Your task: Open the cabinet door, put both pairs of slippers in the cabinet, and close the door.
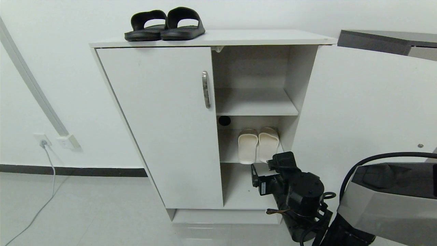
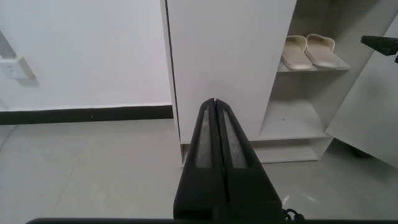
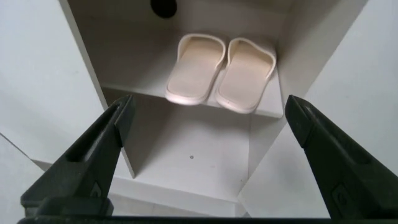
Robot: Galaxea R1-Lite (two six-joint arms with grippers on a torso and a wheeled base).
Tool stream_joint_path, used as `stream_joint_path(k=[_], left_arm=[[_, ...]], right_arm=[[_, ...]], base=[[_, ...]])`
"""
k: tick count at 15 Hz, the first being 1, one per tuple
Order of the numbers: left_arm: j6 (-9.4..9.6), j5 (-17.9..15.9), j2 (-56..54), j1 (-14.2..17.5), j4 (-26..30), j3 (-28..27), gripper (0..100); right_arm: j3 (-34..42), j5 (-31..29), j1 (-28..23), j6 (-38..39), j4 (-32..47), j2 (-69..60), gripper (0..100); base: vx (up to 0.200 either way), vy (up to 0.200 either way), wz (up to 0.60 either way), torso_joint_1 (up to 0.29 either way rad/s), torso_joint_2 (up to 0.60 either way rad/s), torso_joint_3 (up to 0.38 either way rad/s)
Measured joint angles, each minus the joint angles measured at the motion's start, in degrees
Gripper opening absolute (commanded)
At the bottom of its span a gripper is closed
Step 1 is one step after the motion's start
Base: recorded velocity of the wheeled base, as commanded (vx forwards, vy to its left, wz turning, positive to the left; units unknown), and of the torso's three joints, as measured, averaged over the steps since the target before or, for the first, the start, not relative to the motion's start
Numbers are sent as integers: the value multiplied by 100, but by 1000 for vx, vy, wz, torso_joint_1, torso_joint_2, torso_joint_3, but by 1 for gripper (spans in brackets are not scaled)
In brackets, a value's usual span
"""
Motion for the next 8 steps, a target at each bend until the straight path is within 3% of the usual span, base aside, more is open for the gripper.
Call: stream_joint_path(k=[8], left_arm=[[-9,17,0,0,0,7,0]], right_arm=[[4,-2,-146,-9,11,10,100]], base=[[0,0,0,0,0,0]])
